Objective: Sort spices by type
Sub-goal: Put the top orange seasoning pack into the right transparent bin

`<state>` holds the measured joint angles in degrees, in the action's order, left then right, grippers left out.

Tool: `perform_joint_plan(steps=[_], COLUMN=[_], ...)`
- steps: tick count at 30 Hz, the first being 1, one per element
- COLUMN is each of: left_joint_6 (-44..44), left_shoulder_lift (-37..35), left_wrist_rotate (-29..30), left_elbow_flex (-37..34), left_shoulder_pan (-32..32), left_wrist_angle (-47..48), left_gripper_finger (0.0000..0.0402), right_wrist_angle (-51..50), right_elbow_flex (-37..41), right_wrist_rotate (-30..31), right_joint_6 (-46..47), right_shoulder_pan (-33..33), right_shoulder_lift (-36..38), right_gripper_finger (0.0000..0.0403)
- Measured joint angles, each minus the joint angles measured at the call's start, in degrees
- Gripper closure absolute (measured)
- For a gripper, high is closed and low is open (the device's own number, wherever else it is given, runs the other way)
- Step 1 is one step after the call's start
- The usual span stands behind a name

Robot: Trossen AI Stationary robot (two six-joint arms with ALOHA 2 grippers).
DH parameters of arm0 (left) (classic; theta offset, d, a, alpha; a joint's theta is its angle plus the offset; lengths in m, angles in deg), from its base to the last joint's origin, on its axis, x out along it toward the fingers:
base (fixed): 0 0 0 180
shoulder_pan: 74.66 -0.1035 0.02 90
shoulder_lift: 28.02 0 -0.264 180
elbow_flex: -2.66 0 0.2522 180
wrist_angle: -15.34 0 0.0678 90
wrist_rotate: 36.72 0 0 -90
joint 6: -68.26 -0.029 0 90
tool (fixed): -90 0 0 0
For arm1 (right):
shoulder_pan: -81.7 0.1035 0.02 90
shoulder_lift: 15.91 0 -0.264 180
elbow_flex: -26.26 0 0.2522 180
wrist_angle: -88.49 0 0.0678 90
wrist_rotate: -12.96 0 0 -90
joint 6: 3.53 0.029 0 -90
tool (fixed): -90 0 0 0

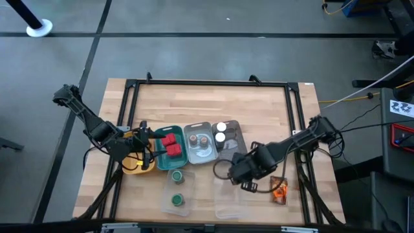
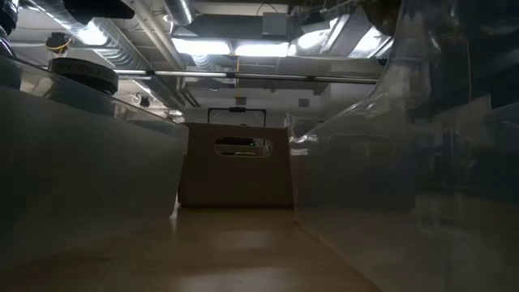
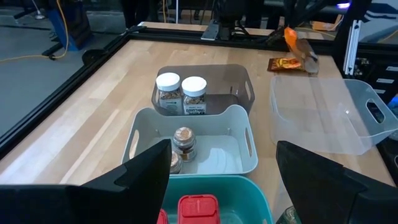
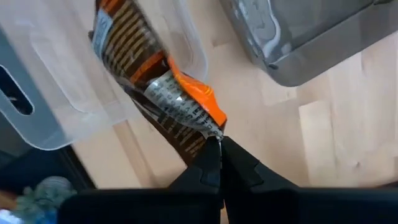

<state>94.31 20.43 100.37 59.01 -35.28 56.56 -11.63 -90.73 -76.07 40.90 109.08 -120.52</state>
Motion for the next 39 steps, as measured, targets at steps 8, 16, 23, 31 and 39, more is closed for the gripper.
perform_joint_plan(steps=[8,16,23,31,39], left_joint_6=[0.1,0.1,0.1,0.1,0.1], left_shoulder_lift=[0.0,0.0,0.0,0.0,0.0], left_wrist_rotate=[0.0,0.0,0.0,0.0,0.0], left_elbow_flex=[0.0,0.0,0.0,0.0,0.0], left_shoulder_pan=[0.0,0.0,0.0,0.0,0.0], left_wrist_angle=[0.0,0.0,0.0,0.2,0.2], left_gripper_finger=[0.0128,0.0128,0.0128,0.0128,0.0128], right_wrist_angle=[-3.6,-3.7,-3.3,-3.3,-3.2], right_elbow_flex=[-7.4,-9.5,-9.5,-9.5,-9.5], right_wrist_rotate=[3.2,10.3,14.2,16.8,17.2], right_joint_6=[-4.0,-7.3,-9.3,-12.1,-12.2], right_shoulder_pan=[1.7,1.5,1.5,1.5,1.5], right_shoulder_lift=[-7.5,-9.8,-12.7,-16.4,-17.6], right_gripper_finger=[0.0403,0.0403,0.0403,0.0403,0.04])
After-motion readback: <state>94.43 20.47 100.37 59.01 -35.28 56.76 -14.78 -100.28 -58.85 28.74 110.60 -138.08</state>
